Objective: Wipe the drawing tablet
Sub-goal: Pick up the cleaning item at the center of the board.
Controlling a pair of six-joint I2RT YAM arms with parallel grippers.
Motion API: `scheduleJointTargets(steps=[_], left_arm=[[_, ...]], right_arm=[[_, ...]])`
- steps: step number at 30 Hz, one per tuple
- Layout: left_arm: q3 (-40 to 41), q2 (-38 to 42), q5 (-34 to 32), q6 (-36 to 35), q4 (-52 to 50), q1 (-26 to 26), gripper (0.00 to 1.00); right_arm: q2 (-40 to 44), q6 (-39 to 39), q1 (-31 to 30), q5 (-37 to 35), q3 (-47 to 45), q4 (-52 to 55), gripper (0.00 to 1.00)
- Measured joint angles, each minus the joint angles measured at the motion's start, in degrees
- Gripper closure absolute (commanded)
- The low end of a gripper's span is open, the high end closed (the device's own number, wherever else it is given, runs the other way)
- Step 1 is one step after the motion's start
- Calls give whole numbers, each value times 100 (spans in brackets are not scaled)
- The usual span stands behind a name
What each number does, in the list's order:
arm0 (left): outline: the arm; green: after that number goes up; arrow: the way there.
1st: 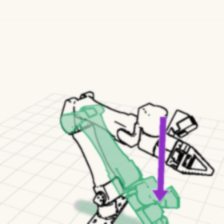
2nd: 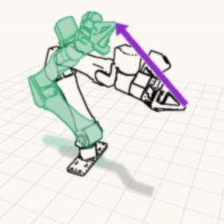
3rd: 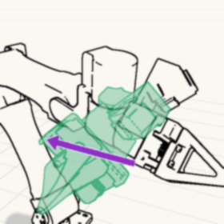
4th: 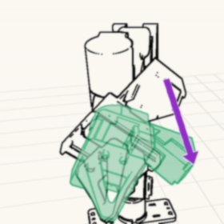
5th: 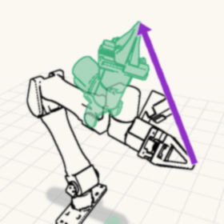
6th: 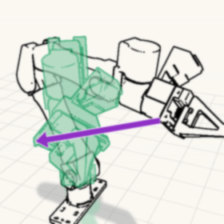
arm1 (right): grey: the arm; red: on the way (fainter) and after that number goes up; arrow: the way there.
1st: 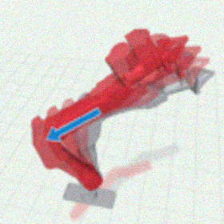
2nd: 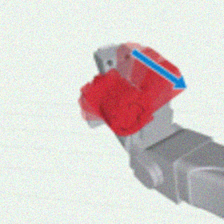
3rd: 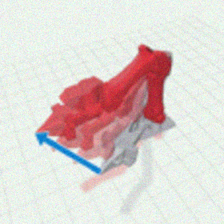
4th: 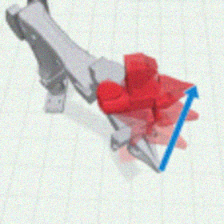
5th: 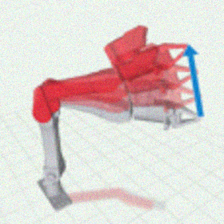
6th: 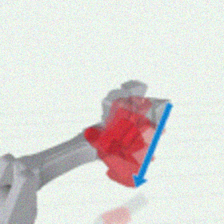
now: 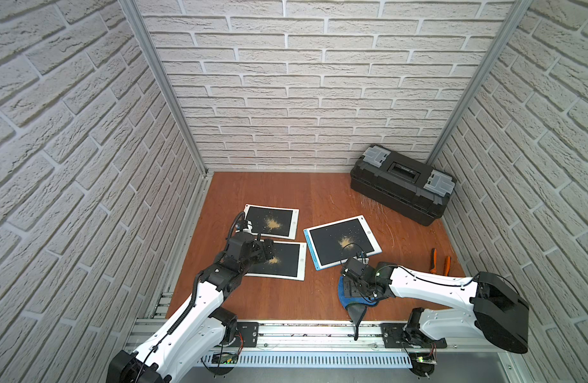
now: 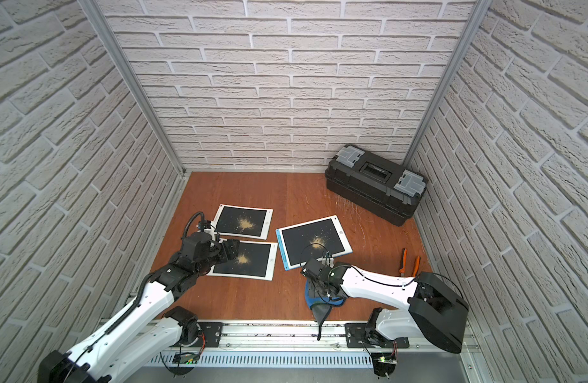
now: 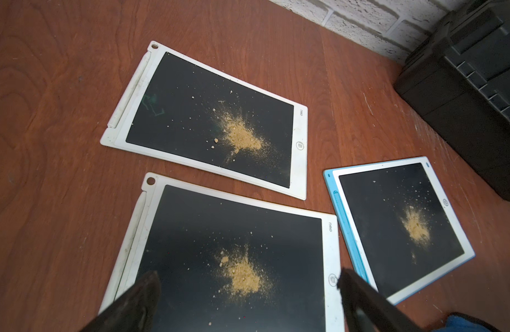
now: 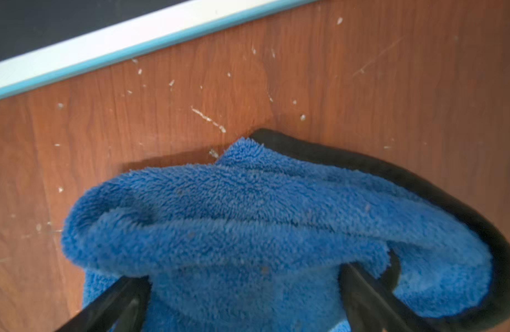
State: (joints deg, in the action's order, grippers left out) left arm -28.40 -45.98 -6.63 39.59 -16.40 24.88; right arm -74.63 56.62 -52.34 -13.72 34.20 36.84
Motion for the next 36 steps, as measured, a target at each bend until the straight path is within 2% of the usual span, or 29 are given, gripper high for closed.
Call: scheduleJointTargets(steps=[3,9,12,15,17,18,22,25,27,30,32,36], left_arm=[[0,0,-2,-13,15,0,2],[-2,-44,-17,-66,15,0,2],[-2,-125,-26,-101,20,0,2],[-2,-221,-42,-109,28,0,2],[-4,-286,-42,-122,33,0,2],[-13,-326,-42,-127,33,0,2],[-92,-483,-31,-160,35,0,2],[-354,-767,-48,-247,-11,55,2],[-654,-1071,-72,-293,-37,175,3],[-1143,-1617,-107,-348,-17,485,4],[-1469,-2050,-103,-356,26,761,5],[-2107,-3110,107,-247,190,1213,10]], right_arm=[[-33,55,17,15,-59,-94,2],[-107,109,33,66,-107,-286,20],[-96,229,116,-13,-168,-470,42],[7,315,273,-103,-297,-778,78],[101,356,358,-79,-402,-1045,94],[168,358,385,-57,-417,-1080,98],[426,382,400,31,-428,-922,98],[929,376,404,-7,-282,-48,98],[1416,299,407,-214,20,656,98],[2087,68,481,-658,605,1150,98],[2352,-192,726,-835,944,1266,98],[2299,-835,1788,-772,1386,1231,98]])
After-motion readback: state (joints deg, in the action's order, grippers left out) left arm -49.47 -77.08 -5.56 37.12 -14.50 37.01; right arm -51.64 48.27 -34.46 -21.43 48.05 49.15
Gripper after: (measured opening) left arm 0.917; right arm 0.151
